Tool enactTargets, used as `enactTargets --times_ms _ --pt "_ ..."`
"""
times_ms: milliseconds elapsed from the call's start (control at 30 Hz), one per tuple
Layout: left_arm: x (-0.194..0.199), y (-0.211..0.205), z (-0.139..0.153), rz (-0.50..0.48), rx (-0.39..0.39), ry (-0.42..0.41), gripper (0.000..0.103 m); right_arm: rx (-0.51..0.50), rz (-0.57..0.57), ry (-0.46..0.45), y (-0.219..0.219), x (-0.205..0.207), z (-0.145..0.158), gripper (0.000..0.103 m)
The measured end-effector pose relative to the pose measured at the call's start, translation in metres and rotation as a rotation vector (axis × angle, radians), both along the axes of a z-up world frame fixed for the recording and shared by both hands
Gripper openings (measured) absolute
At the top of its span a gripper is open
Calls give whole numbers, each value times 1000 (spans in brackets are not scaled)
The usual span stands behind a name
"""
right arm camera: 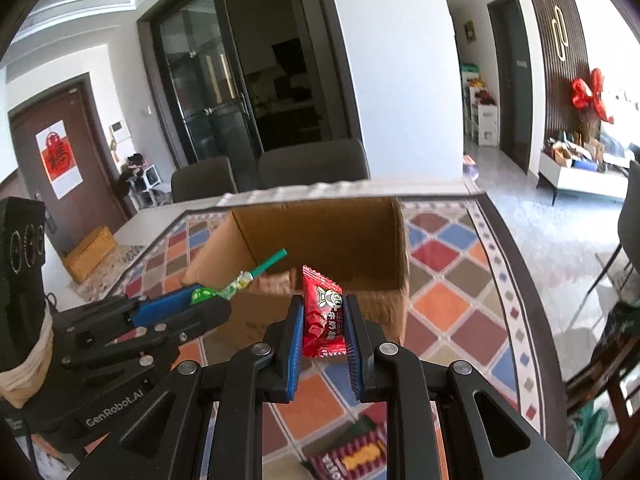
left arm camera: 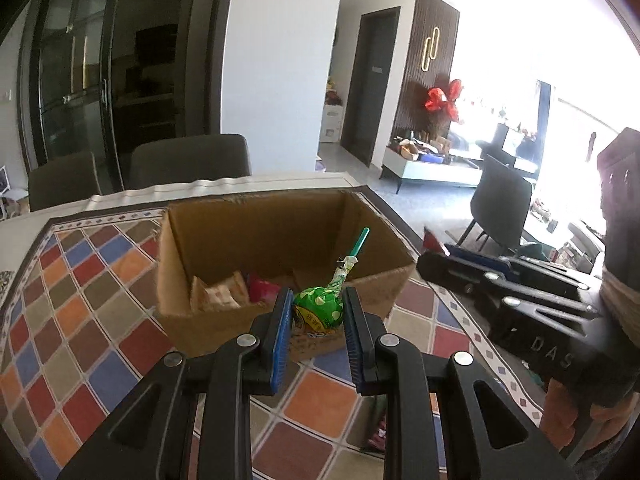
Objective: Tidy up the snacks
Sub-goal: 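Carry the lollipop and red snack bag over the box with both tools, then open both tools to drop the lollipop and red bag into the box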
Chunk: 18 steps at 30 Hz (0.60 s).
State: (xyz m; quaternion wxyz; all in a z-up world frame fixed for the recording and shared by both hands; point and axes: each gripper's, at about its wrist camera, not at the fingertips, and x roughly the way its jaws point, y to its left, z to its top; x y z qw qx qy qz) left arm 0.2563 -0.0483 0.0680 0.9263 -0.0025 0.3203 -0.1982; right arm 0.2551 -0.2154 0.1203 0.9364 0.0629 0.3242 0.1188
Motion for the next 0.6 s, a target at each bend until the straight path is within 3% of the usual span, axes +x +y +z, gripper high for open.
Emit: enactTargets --times_ms 233,600 --pt "24 12 7 30 4 7 25 -33 29 -28 15 24 16 20" --pt "60 18 6 65 26 40 26 -70 31 -8 25 57 16 20"
